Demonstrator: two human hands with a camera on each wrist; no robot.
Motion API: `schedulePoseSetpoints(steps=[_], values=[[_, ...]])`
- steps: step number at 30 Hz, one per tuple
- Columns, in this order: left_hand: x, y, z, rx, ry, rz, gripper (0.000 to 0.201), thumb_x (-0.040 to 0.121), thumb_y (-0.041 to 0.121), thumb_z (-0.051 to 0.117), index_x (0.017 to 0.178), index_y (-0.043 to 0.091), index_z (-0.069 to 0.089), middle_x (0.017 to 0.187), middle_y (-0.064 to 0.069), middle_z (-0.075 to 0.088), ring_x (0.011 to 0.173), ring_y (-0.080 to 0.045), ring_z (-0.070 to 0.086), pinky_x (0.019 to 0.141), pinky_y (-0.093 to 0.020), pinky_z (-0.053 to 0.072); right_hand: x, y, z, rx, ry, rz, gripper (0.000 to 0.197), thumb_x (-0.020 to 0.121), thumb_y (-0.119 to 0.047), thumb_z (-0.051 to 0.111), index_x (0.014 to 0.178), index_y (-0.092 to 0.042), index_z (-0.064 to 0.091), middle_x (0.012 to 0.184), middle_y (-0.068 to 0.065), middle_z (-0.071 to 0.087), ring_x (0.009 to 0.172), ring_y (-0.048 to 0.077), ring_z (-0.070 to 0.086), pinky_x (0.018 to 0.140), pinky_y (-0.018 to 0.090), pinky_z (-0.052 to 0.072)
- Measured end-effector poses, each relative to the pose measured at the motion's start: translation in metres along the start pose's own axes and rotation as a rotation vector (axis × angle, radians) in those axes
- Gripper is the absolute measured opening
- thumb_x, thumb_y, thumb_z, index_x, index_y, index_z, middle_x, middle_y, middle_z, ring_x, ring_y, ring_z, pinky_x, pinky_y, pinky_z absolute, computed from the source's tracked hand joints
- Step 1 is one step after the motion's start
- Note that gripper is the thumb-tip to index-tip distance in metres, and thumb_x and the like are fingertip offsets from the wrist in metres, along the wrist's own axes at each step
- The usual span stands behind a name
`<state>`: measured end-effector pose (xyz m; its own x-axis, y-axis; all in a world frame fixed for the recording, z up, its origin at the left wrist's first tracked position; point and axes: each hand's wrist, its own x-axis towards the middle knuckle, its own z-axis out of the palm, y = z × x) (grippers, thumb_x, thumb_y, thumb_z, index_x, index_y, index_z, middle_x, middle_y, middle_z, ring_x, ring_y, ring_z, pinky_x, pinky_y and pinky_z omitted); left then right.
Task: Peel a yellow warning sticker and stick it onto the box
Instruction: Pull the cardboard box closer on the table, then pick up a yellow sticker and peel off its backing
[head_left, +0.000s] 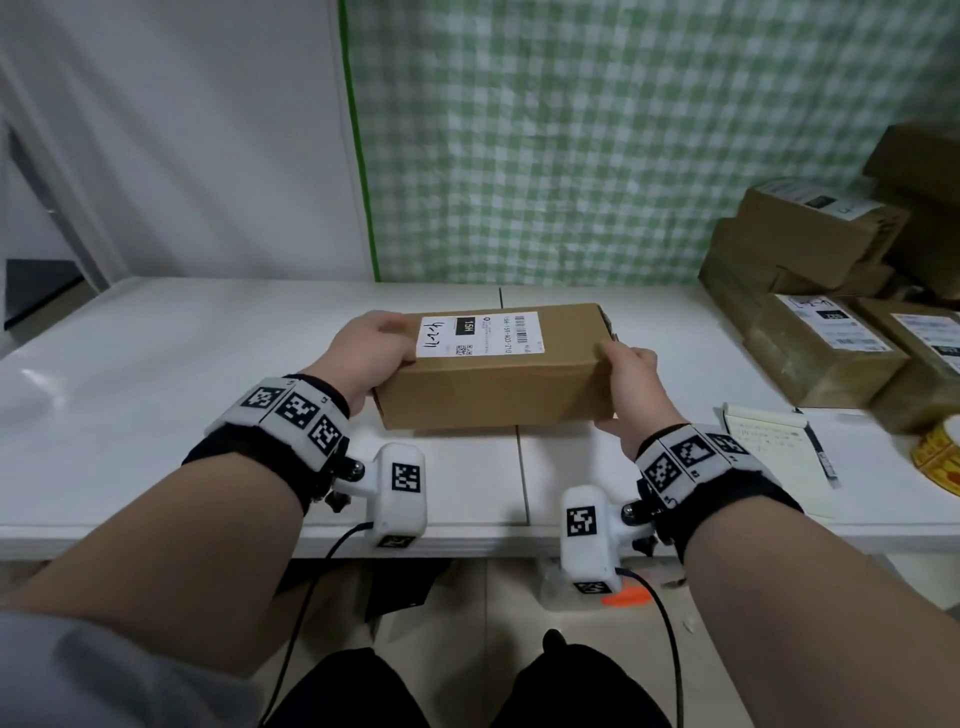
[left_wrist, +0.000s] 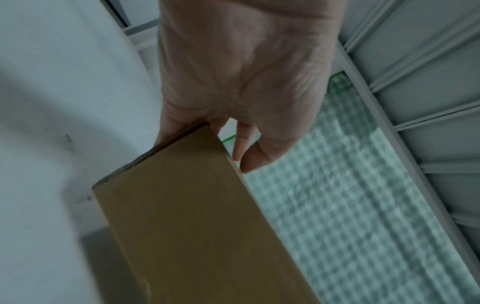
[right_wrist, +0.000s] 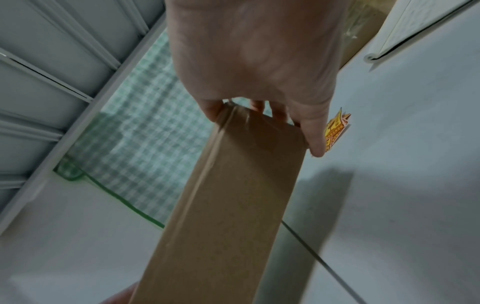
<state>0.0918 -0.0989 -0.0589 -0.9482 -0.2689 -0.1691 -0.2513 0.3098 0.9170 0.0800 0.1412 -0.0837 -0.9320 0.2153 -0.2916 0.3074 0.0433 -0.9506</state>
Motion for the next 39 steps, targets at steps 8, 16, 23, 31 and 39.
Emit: schedulePoseSetpoints(steps=[8,16,23,31,39], values=[[0.019,-0.004,-0.008,0.226,0.017,0.036,0.037,0.079,0.043,0.066,0.107,0.019,0.065,0.108,0.001,0.059,0.094,-0.018,0.054,0.075,-0.031,0.042,0.009,-0.002,0.016,-0.221,-0.038,-0.019,0.053,0.086,-0.060,0.031,0.114,-0.019,0.048,0.112,0.002,0.050,0.108,0.028,0.052,0.070,0.038,0.054],[0.033,0.005,0.018,0.767,0.032,0.043,0.070,0.077,0.070,0.040,0.134,0.030,0.046,0.144,-0.008,0.034,0.136,-0.036,0.024,0.112,-0.050,0.023,0.034,0.006,0.010,-0.289,-0.015,-0.033,0.057,0.090,-0.054,0.025,0.106,-0.010,0.057,0.104,0.008,0.059,0.093,0.030,0.058,0.078,0.041,0.054],[0.029,0.011,0.054,1.025,0.111,0.213,0.072,0.076,0.078,0.032,0.127,0.030,0.050,0.137,-0.004,0.048,0.137,-0.032,0.028,0.109,-0.068,0.001,0.069,0.026,-0.024,-0.693,0.223,-0.044,0.032,0.088,-0.010,0.042,0.111,-0.006,0.063,0.121,0.016,0.063,0.109,0.035,0.055,0.089,0.032,0.040],[0.024,0.021,0.077,0.922,0.063,0.303,0.059,0.074,0.074,0.047,0.119,0.037,0.057,0.122,0.004,0.062,0.125,-0.028,0.044,0.113,-0.059,0.004,0.098,0.037,-0.029,-0.894,0.128,0.049,0.050,0.086,-0.012,0.045,0.135,-0.021,0.049,0.131,0.013,0.054,0.118,0.033,0.051,0.103,0.043,0.040],[0.016,0.026,0.075,0.846,0.013,0.297,0.052,0.070,0.071,0.057,0.112,0.040,0.062,0.115,0.009,0.064,0.117,-0.023,0.046,0.094,-0.039,0.027,0.109,0.045,-0.032,-1.031,0.172,0.093,0.026,0.085,-0.013,0.053,0.108,-0.007,0.063,0.117,0.013,0.063,0.112,0.029,0.056,0.085,0.030,0.043]])
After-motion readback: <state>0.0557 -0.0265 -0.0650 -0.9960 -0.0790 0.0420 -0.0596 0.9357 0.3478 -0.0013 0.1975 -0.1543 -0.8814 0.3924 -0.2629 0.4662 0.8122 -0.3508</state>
